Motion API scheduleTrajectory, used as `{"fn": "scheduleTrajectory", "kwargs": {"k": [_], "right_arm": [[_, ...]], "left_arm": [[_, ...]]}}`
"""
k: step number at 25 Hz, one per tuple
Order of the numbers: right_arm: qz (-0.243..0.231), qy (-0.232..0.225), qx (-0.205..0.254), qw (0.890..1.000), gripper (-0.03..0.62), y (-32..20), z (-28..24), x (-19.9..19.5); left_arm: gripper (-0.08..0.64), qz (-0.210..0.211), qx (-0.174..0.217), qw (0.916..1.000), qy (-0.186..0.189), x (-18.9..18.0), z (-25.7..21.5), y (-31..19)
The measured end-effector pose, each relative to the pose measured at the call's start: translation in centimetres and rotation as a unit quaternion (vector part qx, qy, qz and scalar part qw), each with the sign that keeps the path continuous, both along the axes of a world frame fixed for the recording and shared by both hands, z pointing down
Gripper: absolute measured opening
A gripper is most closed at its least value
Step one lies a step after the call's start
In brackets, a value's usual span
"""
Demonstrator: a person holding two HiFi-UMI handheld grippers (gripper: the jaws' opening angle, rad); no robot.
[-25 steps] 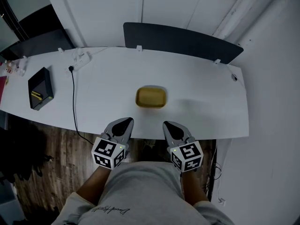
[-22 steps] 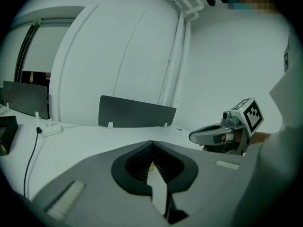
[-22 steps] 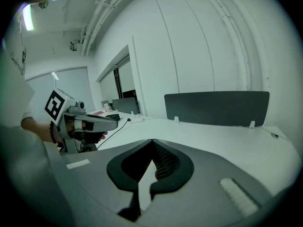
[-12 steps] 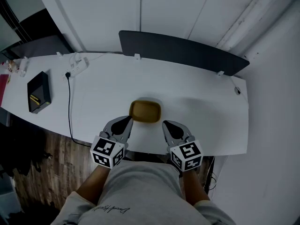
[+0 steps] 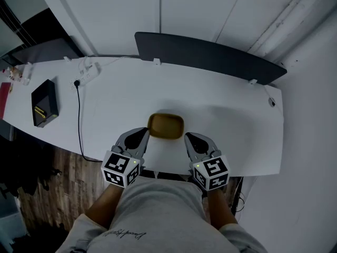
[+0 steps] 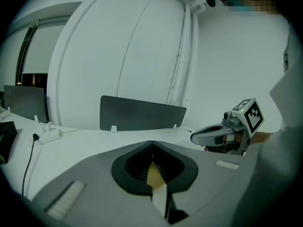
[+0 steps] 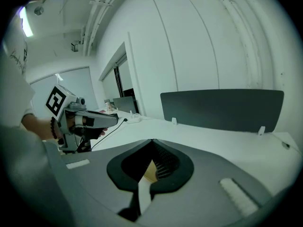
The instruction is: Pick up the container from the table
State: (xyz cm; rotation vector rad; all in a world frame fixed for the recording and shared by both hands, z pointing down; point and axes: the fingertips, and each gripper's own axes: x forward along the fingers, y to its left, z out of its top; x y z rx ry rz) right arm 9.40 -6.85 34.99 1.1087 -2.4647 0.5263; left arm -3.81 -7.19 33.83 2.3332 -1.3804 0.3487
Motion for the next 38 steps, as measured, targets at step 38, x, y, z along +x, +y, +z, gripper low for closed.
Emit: {"fn": "scheduleTrajectory", "kwargs": {"k": [38], "right_arm": [[0.030,0.058,-0.038,0.997,0.015,-2.7,5.9,1.1]], "left_arm": [[0.000,0.024,-0.060,0.9978,-0.014,-2.1,7.2,-2.3]]}}
